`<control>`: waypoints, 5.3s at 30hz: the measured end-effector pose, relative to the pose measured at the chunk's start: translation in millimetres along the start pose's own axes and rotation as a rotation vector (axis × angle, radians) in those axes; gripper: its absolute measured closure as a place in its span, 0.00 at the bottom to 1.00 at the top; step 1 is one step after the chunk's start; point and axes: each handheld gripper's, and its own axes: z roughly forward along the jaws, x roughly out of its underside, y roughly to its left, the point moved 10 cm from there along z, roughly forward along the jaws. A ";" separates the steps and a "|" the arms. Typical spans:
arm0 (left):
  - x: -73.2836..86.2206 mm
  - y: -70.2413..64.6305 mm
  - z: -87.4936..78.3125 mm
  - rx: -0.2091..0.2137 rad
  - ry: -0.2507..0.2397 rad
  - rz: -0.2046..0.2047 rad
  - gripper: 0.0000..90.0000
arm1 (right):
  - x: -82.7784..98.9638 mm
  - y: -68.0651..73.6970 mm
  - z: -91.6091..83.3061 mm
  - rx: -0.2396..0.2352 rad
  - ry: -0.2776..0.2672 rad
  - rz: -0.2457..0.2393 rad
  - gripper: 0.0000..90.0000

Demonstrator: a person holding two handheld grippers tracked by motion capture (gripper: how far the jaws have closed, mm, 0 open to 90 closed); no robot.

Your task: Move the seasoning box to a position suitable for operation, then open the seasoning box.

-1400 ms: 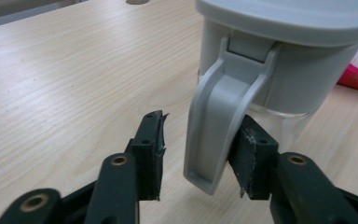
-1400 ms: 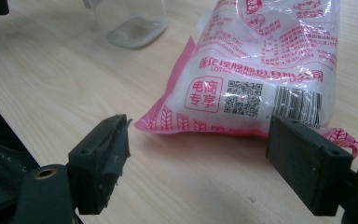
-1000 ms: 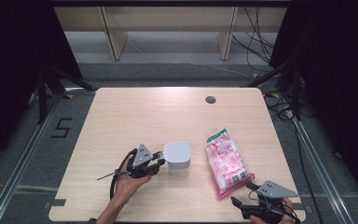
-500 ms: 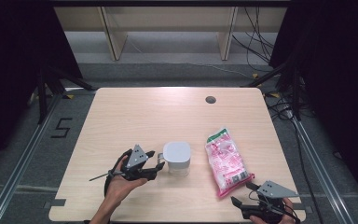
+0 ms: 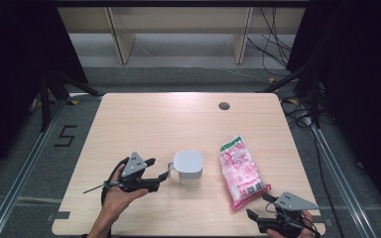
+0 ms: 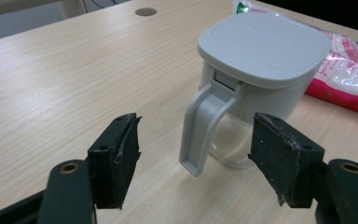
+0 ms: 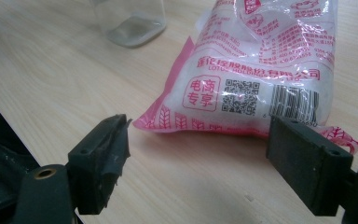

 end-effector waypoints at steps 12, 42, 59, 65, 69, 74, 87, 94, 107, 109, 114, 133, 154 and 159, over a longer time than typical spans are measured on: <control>-16.8 -7.6 -8.6 0.013 -0.051 0.012 0.48 | -0.6 0.1 1.1 -0.003 -0.004 -0.015 0.24; -41.0 -15.9 20.4 0.051 -0.090 0.094 0.95 | -11.9 1.5 4.7 0.027 -0.056 -0.087 0.25; -40.9 -15.6 22.5 0.051 -0.092 0.085 0.96 | -42.7 13.7 23.0 0.008 -0.095 -0.219 0.60; -40.8 -15.1 22.3 0.055 -0.095 0.081 0.96 | -72.0 28.6 46.5 -0.024 -0.139 -0.282 0.71; -40.7 -15.2 22.2 0.054 -0.098 0.077 0.96 | -83.8 33.5 56.3 -0.034 -0.156 -0.287 0.76; -40.1 -14.9 21.8 0.057 -0.095 0.072 0.96 | -96.4 41.2 71.9 -0.051 -0.158 -0.328 0.86; -40.5 -13.8 21.6 0.065 -0.101 0.091 0.96 | -111.9 50.7 88.3 -0.087 -0.164 -0.320 1.00; -39.2 -10.6 21.5 0.052 -0.103 0.060 0.96 | -116.3 53.4 94.6 -0.086 -0.150 -0.325 1.00; -38.7 -10.6 21.0 0.046 -0.097 0.075 0.95 | -128.0 61.6 98.3 -0.096 -0.164 -0.339 1.00; -38.6 -10.6 20.6 0.043 -0.096 0.079 0.93 | -130.7 63.5 97.8 -0.103 -0.168 -0.355 1.00; -41.5 -10.0 16.0 0.033 -0.100 0.089 0.83 | -134.4 66.4 97.8 -0.104 -0.167 -0.360 1.00; -6.5 -5.7 -6.5 0.011 -0.028 0.057 0.39 | -161.3 92.4 108.5 -0.127 -0.202 -0.395 1.00; 20.9 -24.0 -3.6 0.023 -0.007 0.051 0.34 | -171.2 89.2 96.6 -0.159 -0.230 -0.382 0.90; 30.7 -32.4 3.6 0.049 0.008 0.007 0.33 | -144.3 36.8 77.2 -0.128 -0.130 -0.322 0.71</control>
